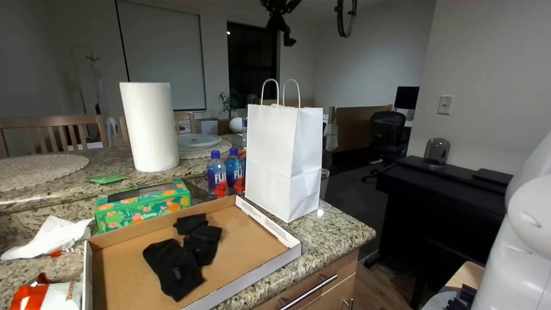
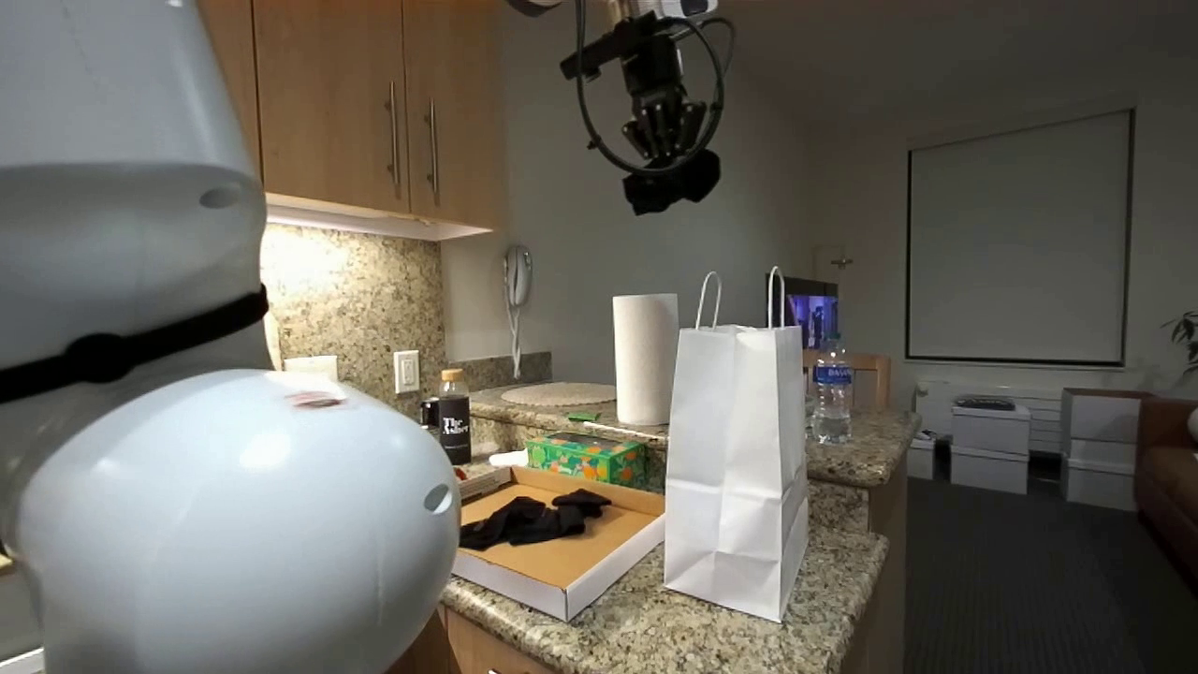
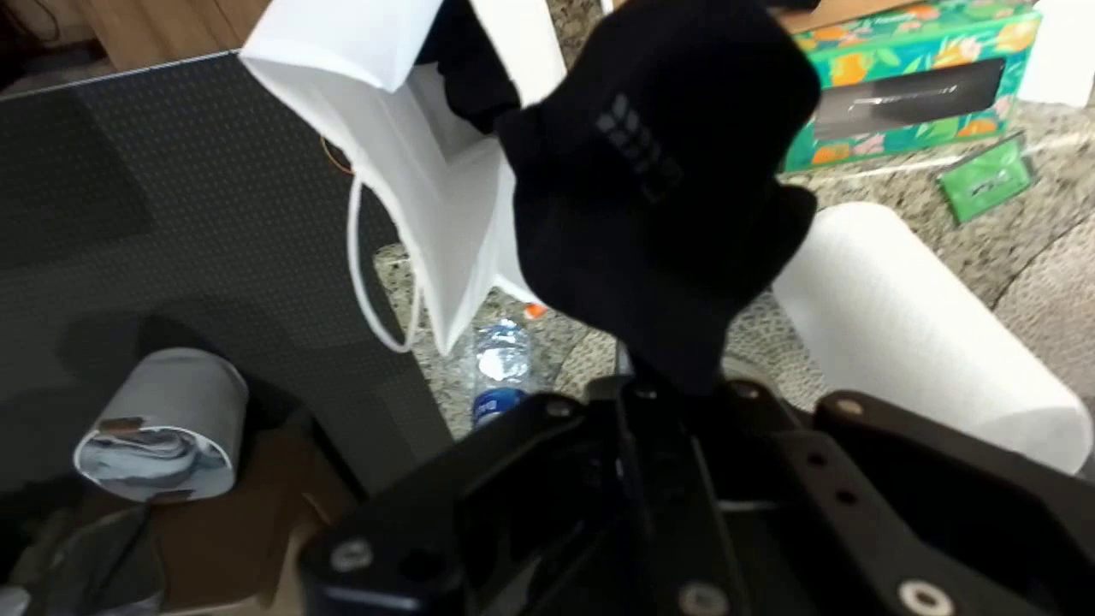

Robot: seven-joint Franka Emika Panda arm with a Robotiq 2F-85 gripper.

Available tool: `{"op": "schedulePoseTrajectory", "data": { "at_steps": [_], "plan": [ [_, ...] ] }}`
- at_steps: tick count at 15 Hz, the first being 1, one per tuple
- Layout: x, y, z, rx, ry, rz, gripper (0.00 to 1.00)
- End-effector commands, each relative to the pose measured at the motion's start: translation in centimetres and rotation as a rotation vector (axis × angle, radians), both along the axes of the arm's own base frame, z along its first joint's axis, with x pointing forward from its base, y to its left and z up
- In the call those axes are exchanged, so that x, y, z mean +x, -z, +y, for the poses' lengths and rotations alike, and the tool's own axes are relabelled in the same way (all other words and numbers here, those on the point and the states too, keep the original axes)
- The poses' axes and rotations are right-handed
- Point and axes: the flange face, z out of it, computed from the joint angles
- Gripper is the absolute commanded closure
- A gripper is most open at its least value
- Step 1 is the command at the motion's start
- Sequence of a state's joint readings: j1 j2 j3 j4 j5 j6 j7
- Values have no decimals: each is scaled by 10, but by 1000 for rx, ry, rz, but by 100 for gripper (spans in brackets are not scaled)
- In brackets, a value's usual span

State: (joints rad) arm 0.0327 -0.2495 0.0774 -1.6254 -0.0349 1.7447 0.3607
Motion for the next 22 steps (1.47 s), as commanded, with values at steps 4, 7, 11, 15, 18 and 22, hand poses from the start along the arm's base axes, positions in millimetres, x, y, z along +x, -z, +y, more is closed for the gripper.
{"op": "schedulePoseTrajectory", "data": {
  "at_steps": [4, 7, 11, 15, 18, 22],
  "plan": [
    [58, 36, -80, 58, 165, 84, 91],
    [80, 69, -86, 63, 165, 144, 92],
    [93, 96, -72, 34, 147, 201, 92],
    [101, 116, -66, 30, 146, 247, 91],
    [107, 126, -72, 40, 171, 264, 92],
    [108, 128, -79, 63, 179, 266, 55]
  ]
}}
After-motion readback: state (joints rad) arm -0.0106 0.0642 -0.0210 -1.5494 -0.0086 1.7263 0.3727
